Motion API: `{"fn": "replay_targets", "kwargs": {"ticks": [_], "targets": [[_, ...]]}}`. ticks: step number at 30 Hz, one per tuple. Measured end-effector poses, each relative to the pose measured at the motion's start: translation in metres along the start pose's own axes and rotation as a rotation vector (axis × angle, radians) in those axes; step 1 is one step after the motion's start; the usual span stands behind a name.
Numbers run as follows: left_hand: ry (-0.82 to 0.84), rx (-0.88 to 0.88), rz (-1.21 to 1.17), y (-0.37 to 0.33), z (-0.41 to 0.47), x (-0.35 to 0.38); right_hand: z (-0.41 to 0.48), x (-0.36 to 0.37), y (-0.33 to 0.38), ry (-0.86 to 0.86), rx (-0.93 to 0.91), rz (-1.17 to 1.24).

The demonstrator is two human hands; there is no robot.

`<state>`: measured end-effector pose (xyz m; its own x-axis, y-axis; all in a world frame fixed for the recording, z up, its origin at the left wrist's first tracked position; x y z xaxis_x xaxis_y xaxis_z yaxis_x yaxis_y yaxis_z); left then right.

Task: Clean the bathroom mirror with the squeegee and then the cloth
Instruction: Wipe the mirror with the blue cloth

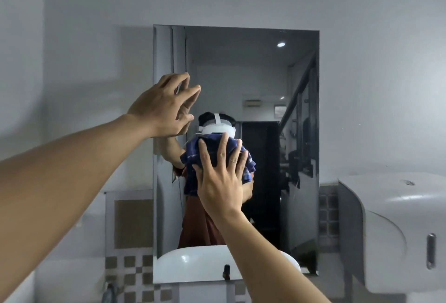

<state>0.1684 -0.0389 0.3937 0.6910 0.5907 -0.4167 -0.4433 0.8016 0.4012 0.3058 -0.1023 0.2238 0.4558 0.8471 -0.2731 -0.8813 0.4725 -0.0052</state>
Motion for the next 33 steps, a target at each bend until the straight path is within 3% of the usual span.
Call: {"fn": "replay_targets", "kwargs": {"ticks": [10,22,27,33], "targets": [[0.025,-0.004,0.022,0.006,0.002,0.003,-0.003,0.019,0.06,0.016,-0.055,0.056],[0.017,-0.009,0.043,0.003,-0.001,0.007,-0.052,0.025,0.059,0.157,-0.447,0.034],[-0.021,-0.052,0.054,-0.01,-0.025,0.018,-0.071,0.023,0.042,0.168,-0.492,-0.014],[0.025,-0.114,-0.034,-0.021,-0.063,0.036,-0.062,0.011,0.004,0.187,-0.4,-0.041]]}}
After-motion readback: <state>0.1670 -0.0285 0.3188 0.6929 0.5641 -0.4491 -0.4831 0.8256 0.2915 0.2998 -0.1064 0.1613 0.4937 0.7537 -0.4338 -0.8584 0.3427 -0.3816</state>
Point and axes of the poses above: each hand's wrist, its own z-axis towards the middle knuckle, its own x-axis out of the palm, y = z × x, the point moved 2 cm from there along z, towards the middle knuckle, and after that the axes turned 6 degrees about -z, right-handed, at the moved point
